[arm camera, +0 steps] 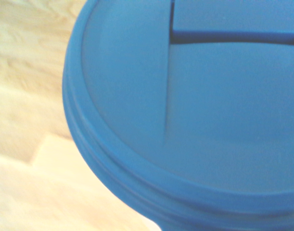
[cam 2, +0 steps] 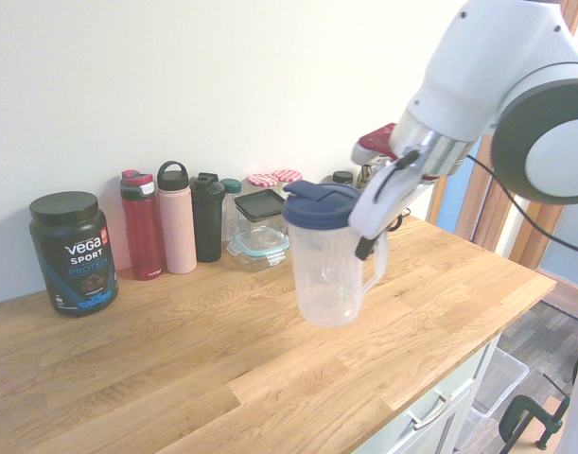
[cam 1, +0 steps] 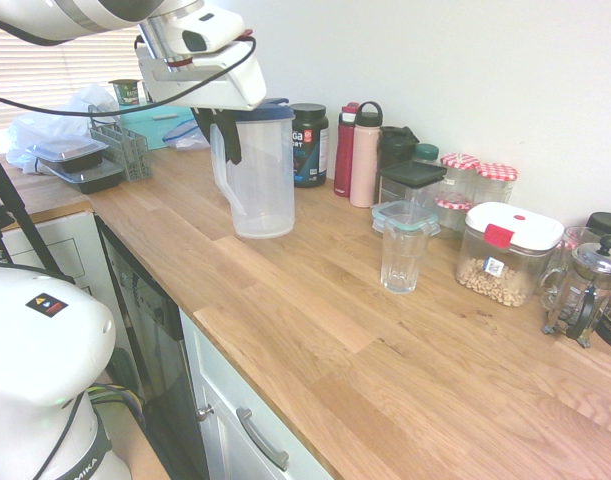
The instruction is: Pour me some water
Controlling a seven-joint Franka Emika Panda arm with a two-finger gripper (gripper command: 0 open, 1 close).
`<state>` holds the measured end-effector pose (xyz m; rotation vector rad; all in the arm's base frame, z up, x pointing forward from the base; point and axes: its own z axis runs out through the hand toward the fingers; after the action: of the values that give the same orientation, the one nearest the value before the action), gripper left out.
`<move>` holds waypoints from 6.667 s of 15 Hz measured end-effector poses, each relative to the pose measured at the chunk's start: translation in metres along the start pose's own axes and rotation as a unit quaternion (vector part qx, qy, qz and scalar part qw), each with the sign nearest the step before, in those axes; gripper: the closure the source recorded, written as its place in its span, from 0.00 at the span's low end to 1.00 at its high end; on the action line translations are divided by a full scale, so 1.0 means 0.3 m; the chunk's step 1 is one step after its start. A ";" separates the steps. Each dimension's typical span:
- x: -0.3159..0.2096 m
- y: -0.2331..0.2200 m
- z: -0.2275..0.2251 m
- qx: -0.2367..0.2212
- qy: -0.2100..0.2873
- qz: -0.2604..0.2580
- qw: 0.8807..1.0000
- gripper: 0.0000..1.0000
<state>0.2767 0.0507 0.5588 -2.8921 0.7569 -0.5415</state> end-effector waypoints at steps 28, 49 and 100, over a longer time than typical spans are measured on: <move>0.813 0.321 0.171 -0.262 -0.169 -0.027 0.950 1.00; 0.805 0.121 0.304 -0.365 -0.253 -0.017 0.896 1.00; -0.026 -0.758 0.524 -0.001 0.065 0.267 0.962 1.00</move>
<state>0.4311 0.2540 0.4524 -2.5018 1.4844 -0.6546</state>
